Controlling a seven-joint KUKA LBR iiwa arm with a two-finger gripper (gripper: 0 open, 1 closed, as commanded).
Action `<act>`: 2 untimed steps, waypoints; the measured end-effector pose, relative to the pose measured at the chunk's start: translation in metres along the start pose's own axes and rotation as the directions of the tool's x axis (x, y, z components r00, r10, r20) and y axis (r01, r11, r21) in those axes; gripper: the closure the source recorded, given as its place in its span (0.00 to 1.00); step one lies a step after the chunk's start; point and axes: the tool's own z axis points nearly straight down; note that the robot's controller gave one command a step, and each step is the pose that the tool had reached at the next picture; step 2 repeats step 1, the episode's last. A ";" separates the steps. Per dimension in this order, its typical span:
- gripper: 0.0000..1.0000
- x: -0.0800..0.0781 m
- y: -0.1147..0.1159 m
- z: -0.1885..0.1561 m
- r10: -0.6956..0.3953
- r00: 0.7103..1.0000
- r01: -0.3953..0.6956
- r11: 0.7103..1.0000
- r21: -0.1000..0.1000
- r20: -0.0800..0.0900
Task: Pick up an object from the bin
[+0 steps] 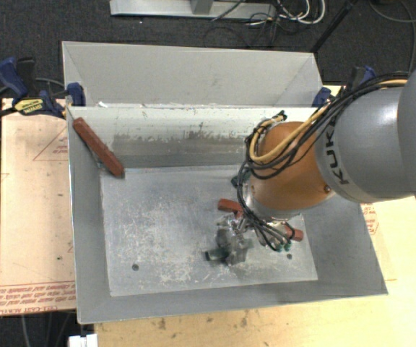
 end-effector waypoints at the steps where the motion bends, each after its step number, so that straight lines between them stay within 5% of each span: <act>1: 1.00 0.025 -0.017 -0.125 0.009 1.000 -0.009 1.000 0.003 0.009; 2: 1.00 0.025 -0.017 -0.125 0.009 1.000 -0.009 1.000 0.003 0.009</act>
Offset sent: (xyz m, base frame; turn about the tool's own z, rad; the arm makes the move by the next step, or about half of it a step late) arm -0.0225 -0.0218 0.1216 0.0051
